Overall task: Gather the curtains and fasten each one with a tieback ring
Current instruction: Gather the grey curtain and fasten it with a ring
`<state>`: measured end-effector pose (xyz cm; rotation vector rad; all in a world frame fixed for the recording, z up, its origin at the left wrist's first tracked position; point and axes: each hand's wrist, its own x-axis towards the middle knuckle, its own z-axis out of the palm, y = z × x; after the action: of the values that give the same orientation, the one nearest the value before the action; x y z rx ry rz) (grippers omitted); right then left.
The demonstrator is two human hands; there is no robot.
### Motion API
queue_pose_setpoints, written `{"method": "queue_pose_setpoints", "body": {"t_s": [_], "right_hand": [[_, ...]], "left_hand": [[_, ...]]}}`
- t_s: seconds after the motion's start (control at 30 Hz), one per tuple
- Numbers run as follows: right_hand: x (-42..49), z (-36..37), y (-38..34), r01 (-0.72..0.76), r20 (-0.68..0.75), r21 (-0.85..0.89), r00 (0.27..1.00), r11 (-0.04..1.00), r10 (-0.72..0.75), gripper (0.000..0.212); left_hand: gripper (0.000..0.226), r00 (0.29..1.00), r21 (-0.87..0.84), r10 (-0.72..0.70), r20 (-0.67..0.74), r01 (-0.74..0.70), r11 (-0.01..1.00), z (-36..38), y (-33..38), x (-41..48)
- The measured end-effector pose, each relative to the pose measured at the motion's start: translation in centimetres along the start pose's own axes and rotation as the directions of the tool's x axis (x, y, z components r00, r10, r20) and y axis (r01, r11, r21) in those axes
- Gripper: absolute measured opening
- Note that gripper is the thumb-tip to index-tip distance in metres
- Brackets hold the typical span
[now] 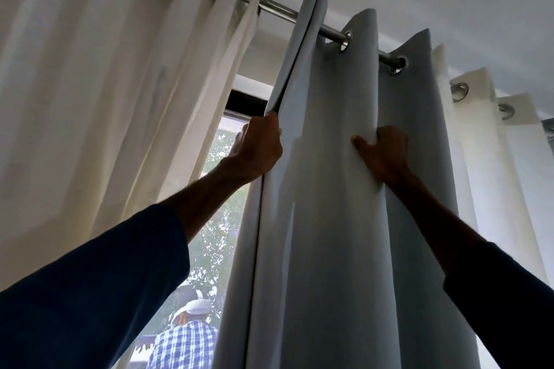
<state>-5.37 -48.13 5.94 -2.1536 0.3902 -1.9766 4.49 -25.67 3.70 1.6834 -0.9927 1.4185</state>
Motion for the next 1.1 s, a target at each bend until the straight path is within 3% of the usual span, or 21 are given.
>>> {"method": "queue_pose_setpoints", "body": {"t_s": [0.2,0.33,0.5,0.7,0.83,1.1], "right_hand": [[-2.1,2.3,-3.3,0.161,-0.047,-0.123,0.985,0.979,-0.168,0.021],[-2.8,2.3,-6.8,0.273,-0.011,-0.157,0.960,0.949,-0.278,0.024],[-3.7,1.9,-10.9,0.469,0.008,-0.183,0.880,0.864,-0.476,0.017],[-5.0,0.3,-8.3,0.427,-0.014,-0.043,0.904,0.903,-0.428,0.030],[-8.7,0.7,-5.3,0.368,-0.070,0.047,0.929,0.929,-0.365,0.017],[-15.2,1.7,-1.5,0.341,-0.048,0.230,0.939,0.912,-0.339,0.026]], "left_hand": [[0.023,0.999,0.009,0.025,-0.029,-0.025,1.000,0.3,-0.4,-0.1],[0.021,1.000,-0.039,0.006,-0.004,-0.007,0.999,0.4,0.3,0.4],[0.026,1.000,-0.128,0.018,0.014,-0.016,0.992,0.2,1.4,1.5],[0.020,0.999,-0.069,0.050,0.005,-0.049,0.996,1.4,2.1,1.1],[0.015,0.995,-0.051,0.094,0.036,-0.092,0.994,2.9,2.9,-0.8],[0.037,0.987,-0.190,0.135,0.090,-0.116,0.975,5.8,3.5,-7.6]]}}
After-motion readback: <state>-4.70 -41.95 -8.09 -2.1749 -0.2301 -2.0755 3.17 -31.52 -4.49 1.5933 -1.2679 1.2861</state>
